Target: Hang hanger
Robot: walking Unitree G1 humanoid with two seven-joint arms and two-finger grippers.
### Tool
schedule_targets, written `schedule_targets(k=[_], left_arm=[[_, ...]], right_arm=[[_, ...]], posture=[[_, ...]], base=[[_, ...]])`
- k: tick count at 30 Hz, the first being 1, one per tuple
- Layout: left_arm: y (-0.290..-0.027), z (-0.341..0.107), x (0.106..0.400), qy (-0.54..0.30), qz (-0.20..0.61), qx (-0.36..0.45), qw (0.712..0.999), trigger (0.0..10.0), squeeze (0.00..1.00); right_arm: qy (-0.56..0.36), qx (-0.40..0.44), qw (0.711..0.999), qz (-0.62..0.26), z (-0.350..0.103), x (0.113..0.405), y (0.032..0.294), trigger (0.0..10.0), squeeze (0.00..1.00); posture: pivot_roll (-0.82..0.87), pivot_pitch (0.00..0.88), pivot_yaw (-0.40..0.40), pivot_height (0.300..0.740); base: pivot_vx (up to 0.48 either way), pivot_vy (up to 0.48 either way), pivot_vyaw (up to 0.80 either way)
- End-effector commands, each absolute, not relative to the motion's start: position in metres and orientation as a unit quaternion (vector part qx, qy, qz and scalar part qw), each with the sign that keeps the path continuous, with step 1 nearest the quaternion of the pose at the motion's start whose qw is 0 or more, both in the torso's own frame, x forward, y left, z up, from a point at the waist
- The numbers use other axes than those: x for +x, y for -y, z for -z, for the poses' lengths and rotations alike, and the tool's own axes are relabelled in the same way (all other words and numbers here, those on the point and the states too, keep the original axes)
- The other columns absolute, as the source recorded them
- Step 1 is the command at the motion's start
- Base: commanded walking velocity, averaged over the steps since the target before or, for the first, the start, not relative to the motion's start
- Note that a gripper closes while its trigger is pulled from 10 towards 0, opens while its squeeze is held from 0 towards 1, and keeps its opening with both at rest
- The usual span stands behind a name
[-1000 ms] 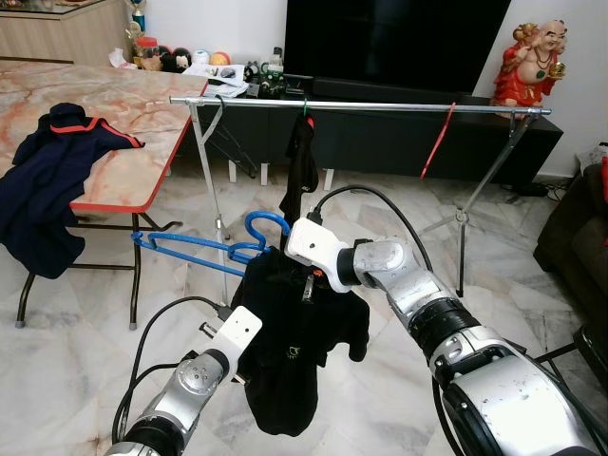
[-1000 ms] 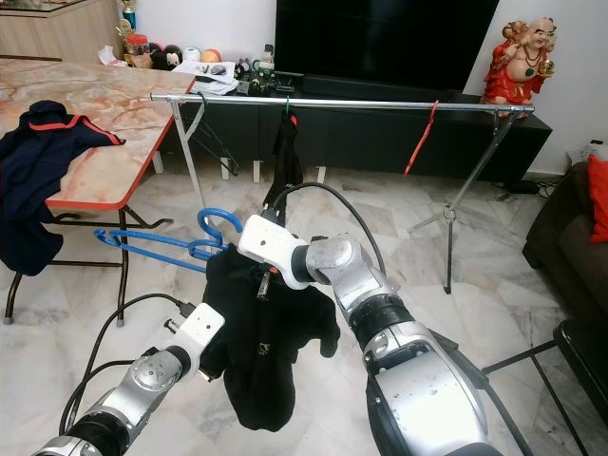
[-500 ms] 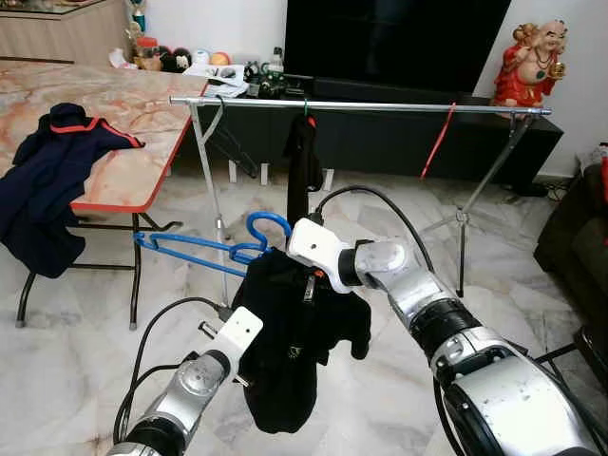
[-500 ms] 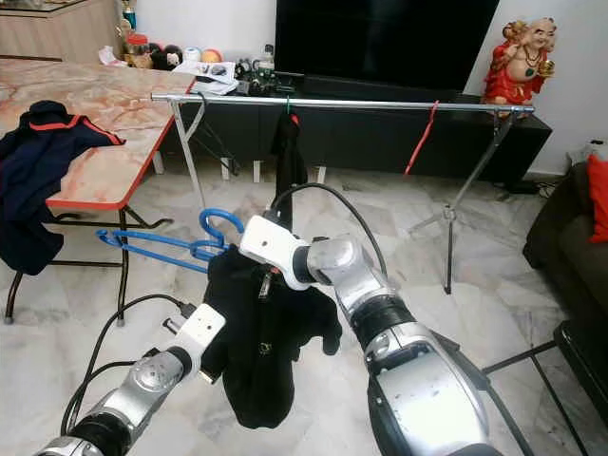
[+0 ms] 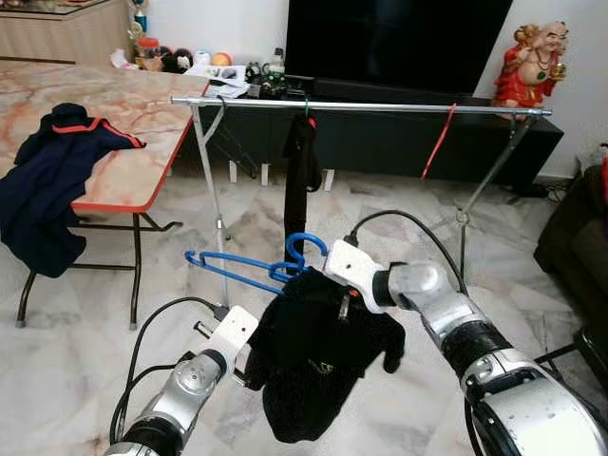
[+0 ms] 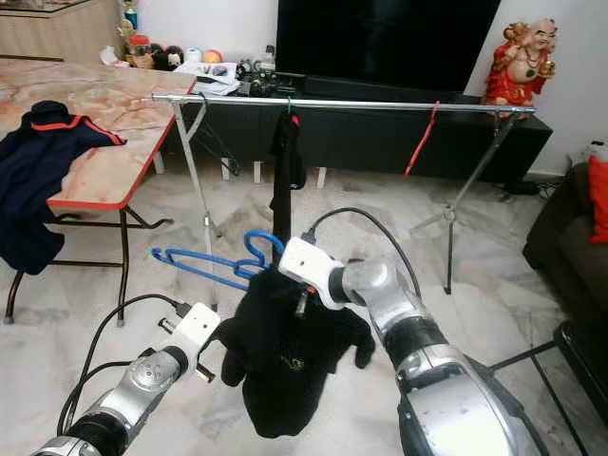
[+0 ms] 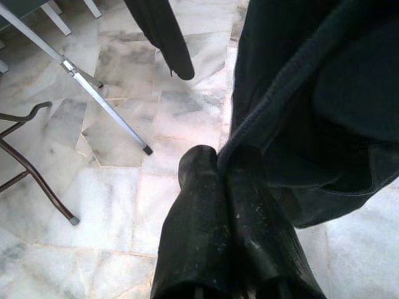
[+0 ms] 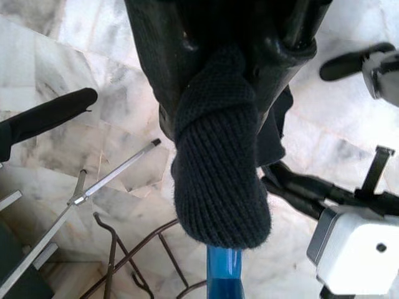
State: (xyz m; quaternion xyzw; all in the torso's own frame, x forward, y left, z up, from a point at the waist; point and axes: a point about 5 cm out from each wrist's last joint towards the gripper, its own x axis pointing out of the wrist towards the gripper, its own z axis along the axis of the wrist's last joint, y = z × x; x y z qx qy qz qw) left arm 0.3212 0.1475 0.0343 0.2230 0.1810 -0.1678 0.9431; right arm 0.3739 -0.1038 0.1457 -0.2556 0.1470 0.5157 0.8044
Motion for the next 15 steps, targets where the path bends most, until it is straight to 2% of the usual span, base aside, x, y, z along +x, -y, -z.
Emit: schedule_targets(k=[1, 2, 4, 8, 10, 11, 12, 15], left_arm=[[-0.150, -0.031, 0.320, -0.190, 0.166, 0.224, 0.942, 0.0, 0.00], [-0.153, -0.030, 0.319, -0.195, 0.162, 0.225, 0.941, 0.0, 0.00], [-0.155, -0.029, 0.318, -0.199, 0.161, 0.227, 0.940, 0.0, 0.00], [-0.155, -0.029, 0.318, -0.200, 0.162, 0.228, 0.939, 0.0, 0.00], [-0.155, -0.028, 0.317, -0.201, 0.163, 0.228, 0.939, 0.0, 0.00], [-0.155, -0.028, 0.317, -0.201, 0.163, 0.228, 0.939, 0.0, 0.00], [-0.155, -0.028, 0.317, -0.202, 0.164, 0.227, 0.938, 0.0, 0.00], [-0.155, -0.027, 0.317, -0.203, 0.165, 0.228, 0.938, 0.0, 0.00]], right_arm=[[-0.130, -0.243, 0.816, -0.509, -0.153, 0.376, 0.110, 0.0, 0.00], [-0.135, -0.207, 0.819, -0.518, -0.148, 0.371, 0.123, 0.0, 0.00], [-0.133, -0.180, 0.822, -0.523, -0.145, 0.368, 0.131, 0.0, 0.00], [-0.131, -0.170, 0.825, -0.523, -0.145, 0.367, 0.135, 0.0, 0.00], [-0.102, -0.119, 0.817, -0.555, -0.148, 0.361, 0.141, 0.0, 0.00], [-0.102, -0.119, 0.817, -0.555, -0.148, 0.361, 0.141, 0.0, 0.00], [-0.093, -0.083, 0.802, -0.584, -0.146, 0.353, 0.149, 0.0, 0.00], [-0.105, -0.085, 0.799, -0.585, -0.141, 0.350, 0.155, 0.0, 0.00]], posture=[[0.13, 0.000, -0.105, 0.740], [0.13, 0.000, -0.103, 0.740], [0.13, 0.000, -0.103, 0.740], [0.13, 0.000, -0.103, 0.740], [0.13, 0.000, -0.099, 0.740], [0.13, 0.000, -0.099, 0.740], [0.13, 0.000, -0.099, 0.740], [0.13, 0.000, -0.096, 0.740]], base=[[0.000, 0.000, 0.00], [0.000, 0.000, 0.00], [0.000, 0.000, 0.00], [0.000, 0.000, 0.00], [0.000, 0.000, 0.00], [0.000, 0.000, 0.00], [0.000, 0.000, 0.00], [0.000, 0.000, 0.00]])
